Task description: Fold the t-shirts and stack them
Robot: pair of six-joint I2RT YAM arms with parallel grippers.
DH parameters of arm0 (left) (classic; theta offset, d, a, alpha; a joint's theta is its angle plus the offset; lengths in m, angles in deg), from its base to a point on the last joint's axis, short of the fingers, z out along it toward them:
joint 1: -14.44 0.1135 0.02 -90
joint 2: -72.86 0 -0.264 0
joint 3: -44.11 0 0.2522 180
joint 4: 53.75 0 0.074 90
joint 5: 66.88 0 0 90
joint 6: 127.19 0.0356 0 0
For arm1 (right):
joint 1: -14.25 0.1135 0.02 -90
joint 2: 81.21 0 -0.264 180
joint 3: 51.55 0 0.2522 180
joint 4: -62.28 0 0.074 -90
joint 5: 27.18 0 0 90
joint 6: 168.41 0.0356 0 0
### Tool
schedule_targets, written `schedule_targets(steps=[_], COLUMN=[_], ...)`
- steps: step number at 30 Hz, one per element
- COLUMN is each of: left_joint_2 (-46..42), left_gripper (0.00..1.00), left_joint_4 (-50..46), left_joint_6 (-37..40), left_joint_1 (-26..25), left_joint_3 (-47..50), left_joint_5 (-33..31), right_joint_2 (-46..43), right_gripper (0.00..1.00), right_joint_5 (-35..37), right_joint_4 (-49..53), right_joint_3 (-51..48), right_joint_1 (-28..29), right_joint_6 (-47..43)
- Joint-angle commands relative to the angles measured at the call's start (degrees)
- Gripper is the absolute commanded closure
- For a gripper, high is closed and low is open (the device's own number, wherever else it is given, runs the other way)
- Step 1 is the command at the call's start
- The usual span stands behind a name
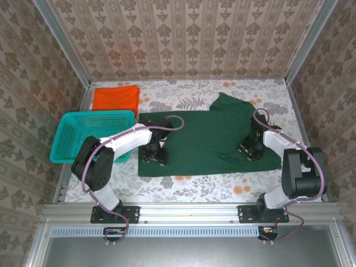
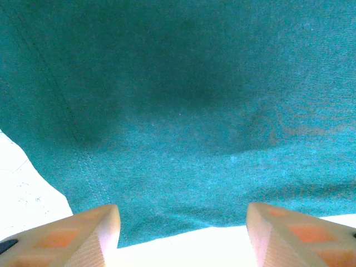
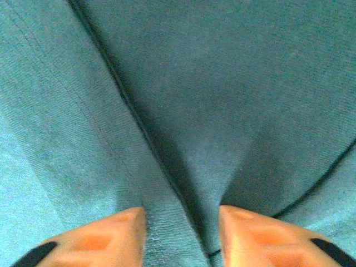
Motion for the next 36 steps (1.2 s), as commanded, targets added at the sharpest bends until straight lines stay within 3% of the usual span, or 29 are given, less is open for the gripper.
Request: schedule_targets(steps=[1, 8, 15, 24, 36], left_joint_2=[0.6, 1.1, 3.7, 3.2, 3.0], left_gripper=[0.37, 0.37, 0.37, 0.37, 0.37], left_joint_4=[-0.8, -1.2, -2.2, -1.3, -1.2], left_joint_6=[1.2, 1.4, 1.1, 0.9, 1.1], left_joint_1=[-0.3, -0.3, -0.3, -0.6, -1.8], left_joint_3=[0.9, 1.4, 3.1, 5.5, 5.7], left_joint_5=[-1.6, -4.2, -9.5, -11.1, -13.1], right_joint_2=[0.5, -1.3, -1.0, 1.7, 14.9], right_gripper=[0.66, 0.8, 0.8, 0.84, 0.87], right_joint_5=[0.5, 0.8, 2.6, 4.7, 7.6], right_joint_4=[-0.5, 0.8, 5.6, 8.4, 11.9], right_joint_3=[0.2, 1.5, 5.9, 11.6, 27.0], right_joint_1=[0.4, 1.3, 3.2, 6.3, 11.8], right_joint_6=[0.9, 2.2, 3.5, 4.7, 3.2])
